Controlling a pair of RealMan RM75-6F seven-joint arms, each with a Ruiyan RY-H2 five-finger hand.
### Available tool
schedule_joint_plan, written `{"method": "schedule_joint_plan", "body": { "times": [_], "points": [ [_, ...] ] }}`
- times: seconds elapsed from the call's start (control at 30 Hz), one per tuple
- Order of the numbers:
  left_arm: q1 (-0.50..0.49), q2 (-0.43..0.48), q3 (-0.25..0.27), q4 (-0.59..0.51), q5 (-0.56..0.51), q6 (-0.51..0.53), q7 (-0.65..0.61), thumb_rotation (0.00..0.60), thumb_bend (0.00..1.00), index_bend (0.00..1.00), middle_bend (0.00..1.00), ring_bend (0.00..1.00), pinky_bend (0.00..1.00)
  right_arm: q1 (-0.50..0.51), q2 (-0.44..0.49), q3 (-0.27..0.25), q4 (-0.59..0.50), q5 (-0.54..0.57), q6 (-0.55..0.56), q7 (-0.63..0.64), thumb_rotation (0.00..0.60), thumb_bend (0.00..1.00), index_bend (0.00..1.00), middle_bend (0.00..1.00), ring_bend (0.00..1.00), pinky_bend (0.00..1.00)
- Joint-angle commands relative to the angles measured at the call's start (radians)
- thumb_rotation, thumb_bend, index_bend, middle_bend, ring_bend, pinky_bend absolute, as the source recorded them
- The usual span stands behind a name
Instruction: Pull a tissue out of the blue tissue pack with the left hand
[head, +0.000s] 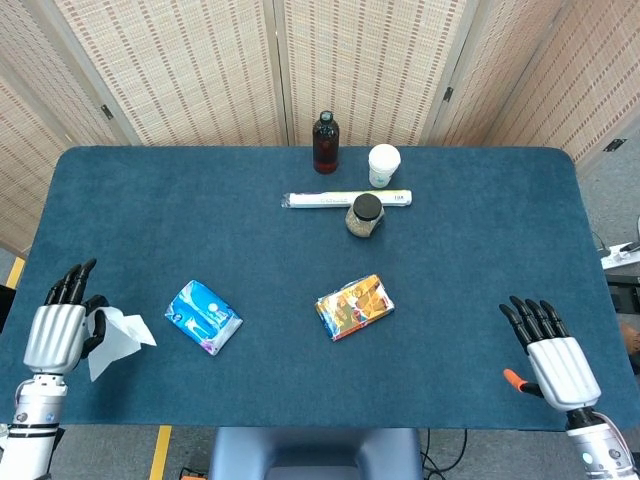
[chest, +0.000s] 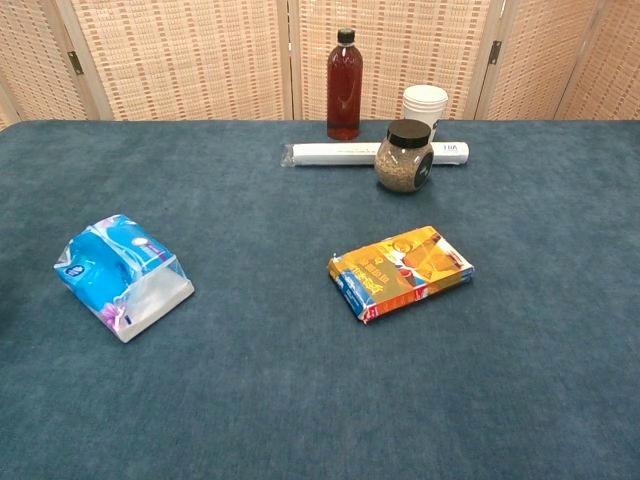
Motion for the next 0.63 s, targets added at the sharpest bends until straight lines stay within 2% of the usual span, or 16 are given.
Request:
{"method": "schedule_joint_plan", "body": {
  "times": [0.03, 0.13, 0.2, 0.27, 0.33, 0.63],
  "points": [
    [0.031, -0.042, 0.024, 0.056, 0.030, 0.022, -0.058, 0.600, 0.61, 0.61, 0.07, 0.05, 0.19, 0.000, -0.001, 0.000, -0.001, 0.001, 0.000, -0.002, 0.600, 0.11, 0.00, 0.00, 0.00, 0.00],
    [0.048, -0.068, 0.038, 0.092, 0.053, 0.038, -0.082, 0.600, 0.57, 0.53, 0.04, 0.04, 0.19, 0.000, -0.001, 0.001, -0.002, 0.000, 0.000, -0.004, 0.600, 0.11, 0.00, 0.00, 0.00, 0.00],
    [0.061, -0.078, 0.047, 0.104, 0.062, 0.045, -0.089, 0.600, 0.48, 0.37, 0.01, 0.01, 0.17, 0.001, -0.002, 0.001, -0.002, 0.001, -0.002, -0.006, 0.600, 0.11, 0.00, 0.00, 0.00, 0.00],
    [0.072, -0.086, 0.050, 0.113, 0.071, 0.056, -0.106, 0.600, 0.38, 0.16, 0.00, 0.00, 0.14, 0.003, -0.004, 0.002, -0.001, 0.006, -0.008, -0.008, 0.600, 0.11, 0.00, 0.00, 0.00, 0.00],
    [0.077, -0.084, 0.050, 0.118, 0.080, 0.064, -0.110, 0.600, 0.30, 0.03, 0.00, 0.00, 0.12, 0.005, -0.005, 0.003, 0.000, 0.011, -0.014, -0.012, 0.600, 0.11, 0.00, 0.00, 0.00, 0.00],
    [0.120, -0.069, 0.059, 0.108, 0.130, 0.125, -0.114, 0.600, 0.28, 0.00, 0.00, 0.00, 0.10, 0.001, -0.010, 0.000, 0.001, 0.003, -0.007, -0.024, 0.600, 0.11, 0.00, 0.00, 0.00, 0.00]
  ]
}}
